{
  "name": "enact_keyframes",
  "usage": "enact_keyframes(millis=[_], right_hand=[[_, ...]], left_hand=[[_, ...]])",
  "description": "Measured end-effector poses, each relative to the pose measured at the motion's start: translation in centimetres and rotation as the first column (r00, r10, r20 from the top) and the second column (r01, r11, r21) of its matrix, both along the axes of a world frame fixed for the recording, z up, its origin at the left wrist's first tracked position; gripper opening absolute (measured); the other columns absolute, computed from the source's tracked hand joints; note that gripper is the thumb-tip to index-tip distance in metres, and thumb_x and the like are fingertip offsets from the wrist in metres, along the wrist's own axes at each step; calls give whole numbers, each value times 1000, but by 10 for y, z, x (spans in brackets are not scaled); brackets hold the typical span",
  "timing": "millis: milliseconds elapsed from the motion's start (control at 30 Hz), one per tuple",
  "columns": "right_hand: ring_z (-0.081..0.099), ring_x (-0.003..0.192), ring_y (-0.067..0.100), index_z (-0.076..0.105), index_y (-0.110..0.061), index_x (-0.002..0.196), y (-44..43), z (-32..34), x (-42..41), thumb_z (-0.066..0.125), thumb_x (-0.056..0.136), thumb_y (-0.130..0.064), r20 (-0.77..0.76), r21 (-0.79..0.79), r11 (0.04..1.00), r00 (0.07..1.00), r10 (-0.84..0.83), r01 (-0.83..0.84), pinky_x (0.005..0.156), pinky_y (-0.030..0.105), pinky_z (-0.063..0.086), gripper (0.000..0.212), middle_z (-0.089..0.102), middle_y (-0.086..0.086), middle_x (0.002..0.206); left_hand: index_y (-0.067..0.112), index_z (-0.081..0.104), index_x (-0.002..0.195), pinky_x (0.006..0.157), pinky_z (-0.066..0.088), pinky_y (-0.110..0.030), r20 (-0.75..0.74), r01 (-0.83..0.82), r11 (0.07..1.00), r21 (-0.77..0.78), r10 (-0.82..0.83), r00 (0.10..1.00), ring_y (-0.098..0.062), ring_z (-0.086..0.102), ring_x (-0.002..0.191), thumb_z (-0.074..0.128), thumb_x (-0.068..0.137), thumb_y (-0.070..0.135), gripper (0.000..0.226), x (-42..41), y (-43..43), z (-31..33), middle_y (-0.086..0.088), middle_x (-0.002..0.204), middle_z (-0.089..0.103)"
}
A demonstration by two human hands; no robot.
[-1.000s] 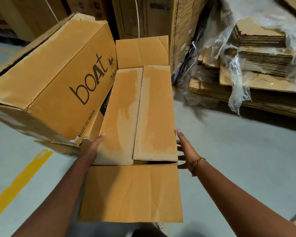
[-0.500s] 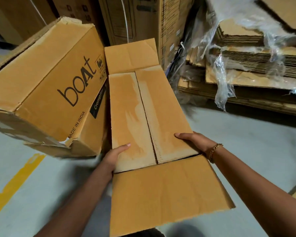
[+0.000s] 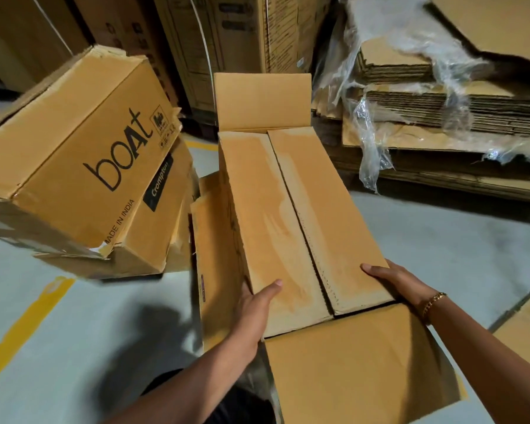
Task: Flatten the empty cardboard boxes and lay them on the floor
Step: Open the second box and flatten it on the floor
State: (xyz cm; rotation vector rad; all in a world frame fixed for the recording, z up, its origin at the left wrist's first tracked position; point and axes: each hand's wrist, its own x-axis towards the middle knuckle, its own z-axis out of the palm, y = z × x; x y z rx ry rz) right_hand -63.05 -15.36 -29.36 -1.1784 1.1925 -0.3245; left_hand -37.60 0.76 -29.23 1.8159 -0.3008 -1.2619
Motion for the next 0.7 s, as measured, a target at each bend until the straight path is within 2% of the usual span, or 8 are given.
enact_keyframes(millis=[67, 133, 233, 333, 433, 533, 600, 700], right_hand=[[74, 88, 2, 61, -21, 125, 4, -1, -13, 69, 90, -33, 2, -8, 1000, 1000, -20, 20, 70, 12, 52, 38, 75, -9, 109], [74, 98, 12, 62, -21, 127, 8, -6, -33, 78, 77, -47, 8, -1, 999, 999, -51, 51, 88, 28, 53, 59, 76, -5, 113], [63, 122, 19, 51, -23, 142, 12, -25, -79, 80, 63, -69, 1, -10, 996, 996, -91, 91, 114, 43, 39, 96, 66, -6, 135], [48, 137, 19, 37, -22, 153, 17, -77, -156, 79, 62, -74, -60, 8, 982, 981, -186, 187, 122, 44, 27, 113, 49, -6, 152], [42, 141, 20, 34, -15, 154, 51, -39, -177, 74, 77, -64, -100, 16, 949, 945, -313, 316, 122, 37, 20, 99, 41, -6, 156], [60, 101, 9, 50, -13, 136, 71, -10, -204, 64, 91, -33, -59, 59, 897, 899, -434, 437, 100, 26, 36, 51, 65, -8, 114], [63, 102, 9, 52, -19, 135, 79, -4, -223, 73, 80, -39, -44, 57, 869, 871, -489, 491, 94, 26, 39, 62, 69, -9, 110], [65, 107, 12, 56, -27, 131, 88, 1, -251, 81, 64, -47, -33, 34, 828, 829, -558, 559, 102, 33, 38, 74, 74, -10, 112]], left_hand=[[31, 6, 159, 114, 28, -46, 5, 16, 1000, 0, -16, 1000, -28, 27, 148, 70, 79, 65, 108, -11, -2, -3, 1, 165, 21], [31, 7, 159, 114, 29, -44, 24, 49, 999, -9, -49, 999, -27, 28, 148, 69, 77, 67, 109, -26, -4, -4, 2, 164, 22], [28, 8, 160, 112, 30, -41, 33, 137, 991, 5, -137, 990, -27, 30, 147, 68, 78, 67, 108, -53, -12, -6, 1, 163, 25], [27, 12, 160, 112, 33, -41, 50, 217, 976, 23, -218, 975, -28, 36, 144, 68, 74, 70, 111, -86, -21, -11, -1, 161, 31], [29, 16, 159, 112, 35, -41, 40, 333, 941, 58, -336, 941, -28, 40, 141, 68, 67, 77, 116, -123, -28, -13, 1, 159, 36], [30, 19, 158, 111, 37, -41, -13, 427, 903, 50, -427, 904, -28, 45, 136, 58, 33, 97, 147, -163, -34, -10, 2, 155, 42], [30, 23, 157, 110, 39, -42, -37, 460, 887, 39, -459, 888, -26, 48, 134, 62, 24, 96, 153, -184, -39, -11, 2, 151, 47], [31, 33, 152, 106, 43, -39, -18, 492, 870, 43, -491, 871, -24, 53, 128, 61, 45, 81, 121, -206, -46, -15, 3, 144, 54]])
